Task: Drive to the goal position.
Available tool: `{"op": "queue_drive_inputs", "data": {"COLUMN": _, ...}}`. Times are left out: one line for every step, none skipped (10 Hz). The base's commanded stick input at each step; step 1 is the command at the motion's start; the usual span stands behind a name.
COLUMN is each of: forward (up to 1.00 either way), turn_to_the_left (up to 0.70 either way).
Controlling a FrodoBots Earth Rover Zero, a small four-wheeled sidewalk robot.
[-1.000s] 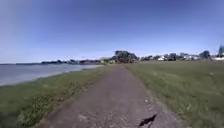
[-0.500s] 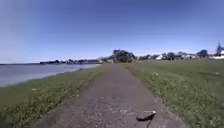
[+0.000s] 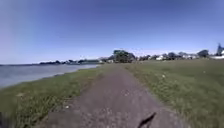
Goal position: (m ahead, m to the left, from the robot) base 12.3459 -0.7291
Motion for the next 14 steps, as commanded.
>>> {"op": "queue_drive_inputs", "data": {"forward": 0.85, "turn_to_the_left": 0.00}}
{"op": "queue_drive_inputs", "data": {"forward": 0.85, "turn_to_the_left": 0.00}}
{"op": "queue_drive_inputs", "data": {"forward": 0.85, "turn_to_the_left": -0.01}}
{"op": "queue_drive_inputs", "data": {"forward": 0.85, "turn_to_the_left": -0.19}}
{"op": "queue_drive_inputs", "data": {"forward": 0.85, "turn_to_the_left": -0.27}}
{"op": "queue_drive_inputs", "data": {"forward": 0.85, "turn_to_the_left": 0.00}}
{"op": "queue_drive_inputs", "data": {"forward": 0.85, "turn_to_the_left": 0.00}}
{"op": "queue_drive_inputs", "data": {"forward": 0.85, "turn_to_the_left": 0.00}}
{"op": "queue_drive_inputs", "data": {"forward": 0.85, "turn_to_the_left": 0.00}}
{"op": "queue_drive_inputs", "data": {"forward": 0.85, "turn_to_the_left": 0.00}}
{"op": "queue_drive_inputs", "data": {"forward": 0.85, "turn_to_the_left": 0.00}}
{"op": "queue_drive_inputs", "data": {"forward": 0.85, "turn_to_the_left": 0.00}}
{"op": "queue_drive_inputs", "data": {"forward": 0.85, "turn_to_the_left": 0.00}}
{"op": "queue_drive_inputs", "data": {"forward": 0.85, "turn_to_the_left": 0.00}}
